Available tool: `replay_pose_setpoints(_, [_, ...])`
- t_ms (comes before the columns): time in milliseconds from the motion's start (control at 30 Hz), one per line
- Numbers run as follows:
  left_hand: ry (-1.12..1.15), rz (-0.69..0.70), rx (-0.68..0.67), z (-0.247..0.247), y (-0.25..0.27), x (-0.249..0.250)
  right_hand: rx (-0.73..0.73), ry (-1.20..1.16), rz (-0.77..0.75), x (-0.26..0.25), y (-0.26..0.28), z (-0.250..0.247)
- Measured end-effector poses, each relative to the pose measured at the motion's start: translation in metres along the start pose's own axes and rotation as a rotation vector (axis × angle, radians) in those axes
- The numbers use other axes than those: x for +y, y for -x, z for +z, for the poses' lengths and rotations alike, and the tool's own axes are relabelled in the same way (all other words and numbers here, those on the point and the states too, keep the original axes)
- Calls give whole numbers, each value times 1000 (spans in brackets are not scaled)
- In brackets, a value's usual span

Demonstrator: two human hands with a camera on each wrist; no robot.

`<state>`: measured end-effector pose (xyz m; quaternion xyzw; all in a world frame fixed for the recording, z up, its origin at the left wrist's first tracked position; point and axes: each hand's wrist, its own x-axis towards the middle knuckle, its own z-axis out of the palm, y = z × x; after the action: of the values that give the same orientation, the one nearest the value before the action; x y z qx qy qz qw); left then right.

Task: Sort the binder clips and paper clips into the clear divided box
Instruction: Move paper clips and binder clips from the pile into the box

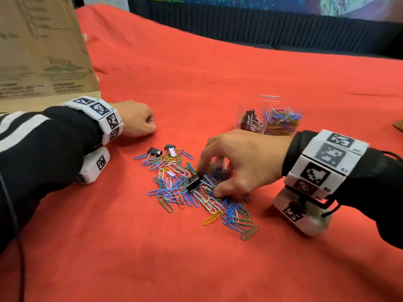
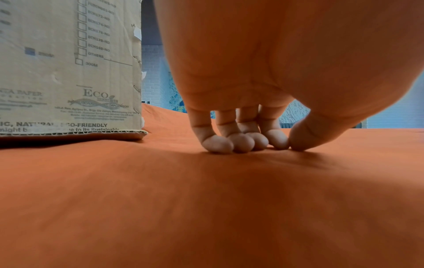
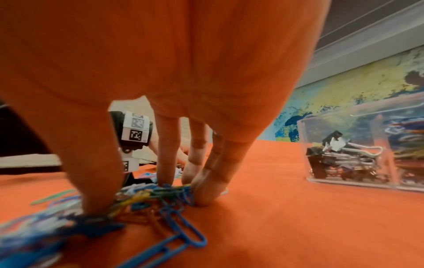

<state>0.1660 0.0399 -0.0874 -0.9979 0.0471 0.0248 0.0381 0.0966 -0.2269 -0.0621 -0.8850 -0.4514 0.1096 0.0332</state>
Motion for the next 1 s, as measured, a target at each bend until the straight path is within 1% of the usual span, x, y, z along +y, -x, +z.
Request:
replay_pose_setpoints(167, [1,5,-4,0,0,0,66,-50,40,4,10,-3])
replay_pose_setpoints(300, [-5,9,1,2,-1,-1,161,-118,83,13,18,-11])
replay_pose_setpoints(467, [-28,7,5,4,-3,-2,225,-214,128,28,33,-34])
replay_pose_setpoints(567, [-21,6,0,4,-5,-5,288,-235,180,48,45,-55])
replay_pose_setpoints(667, [-20,10,7,5,-7,-5,387,-215,260,78,54,-78])
replay_pose_setpoints(733, [-34,16,5,4,-6,-4,450,-219,340,100,57,-90])
replay_pose_setpoints(833, [-43,17,-4,3,-5,-5,518,-164,468,131,57,-101])
replay_pose_setpoints(933, [-39,19,-6,3,-6,-6,519,-69,573,148,52,-100])
replay_pose_setpoints(1000, [-38,19,-5,3,-6,-7,484,-39,604,152,47,-94])
